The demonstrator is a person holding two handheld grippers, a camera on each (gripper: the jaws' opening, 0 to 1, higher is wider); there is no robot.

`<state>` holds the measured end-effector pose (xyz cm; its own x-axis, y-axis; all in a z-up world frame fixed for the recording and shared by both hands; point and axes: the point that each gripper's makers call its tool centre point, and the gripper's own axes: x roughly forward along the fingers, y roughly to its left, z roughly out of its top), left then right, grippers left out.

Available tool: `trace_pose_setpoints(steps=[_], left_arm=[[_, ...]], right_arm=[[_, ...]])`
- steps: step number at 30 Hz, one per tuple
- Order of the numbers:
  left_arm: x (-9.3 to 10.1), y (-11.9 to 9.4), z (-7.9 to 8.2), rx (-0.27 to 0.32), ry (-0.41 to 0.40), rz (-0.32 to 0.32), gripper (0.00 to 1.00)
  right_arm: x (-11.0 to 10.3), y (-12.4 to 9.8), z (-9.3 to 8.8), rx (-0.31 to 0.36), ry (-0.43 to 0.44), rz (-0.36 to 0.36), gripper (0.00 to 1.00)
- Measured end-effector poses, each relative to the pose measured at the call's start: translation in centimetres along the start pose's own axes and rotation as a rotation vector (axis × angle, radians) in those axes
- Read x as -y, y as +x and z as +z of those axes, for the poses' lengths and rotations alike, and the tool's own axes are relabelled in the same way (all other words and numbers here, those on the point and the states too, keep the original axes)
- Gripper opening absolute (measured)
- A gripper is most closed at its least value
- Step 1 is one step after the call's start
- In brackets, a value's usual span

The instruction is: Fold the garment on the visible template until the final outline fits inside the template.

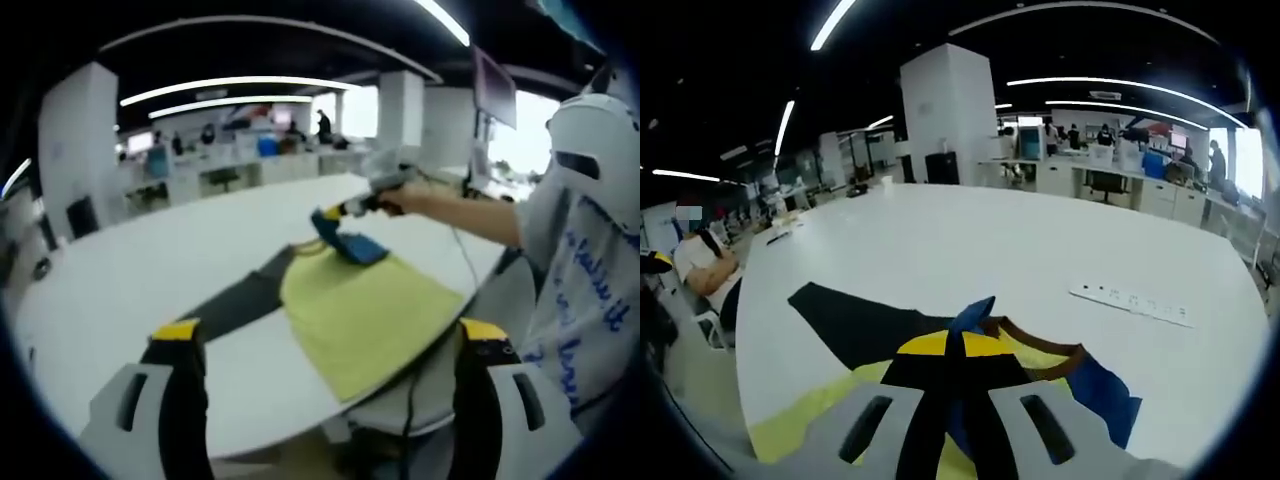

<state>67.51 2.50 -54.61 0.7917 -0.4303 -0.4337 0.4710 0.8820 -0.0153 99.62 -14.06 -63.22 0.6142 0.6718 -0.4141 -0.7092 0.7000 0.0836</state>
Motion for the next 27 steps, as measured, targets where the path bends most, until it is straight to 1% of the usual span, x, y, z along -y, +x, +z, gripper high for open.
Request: trace_pose_setpoints(steps=[8, 18, 22, 27], left_arm=[[-0.3, 0.1, -0.1, -0.002, -0.011, -0.002, 0.99], [-0.5, 0.2, -0.5, -0.016, -0.026, 0.002, 0.98], [-0.6, 0.2, -0.6, -0.022, -0.033, -0.001, 0.98], [-0.6, 0.4, -1.3, -0.046, -0.045, -0.007, 0.99]], right_arm=[[-0.4, 1.3, -0.5, 0.001, 0.035, 0.0, 0.02], [-0.8, 2.8, -2.1, -0.035, 0.051, 0.011, 0.02], [-0.9, 3.4, -2.7, -0.038, 0.08, 0.016, 0.02], [-1.3, 4.2, -3.4, -0.052, 0.082, 0.025, 0.02]])
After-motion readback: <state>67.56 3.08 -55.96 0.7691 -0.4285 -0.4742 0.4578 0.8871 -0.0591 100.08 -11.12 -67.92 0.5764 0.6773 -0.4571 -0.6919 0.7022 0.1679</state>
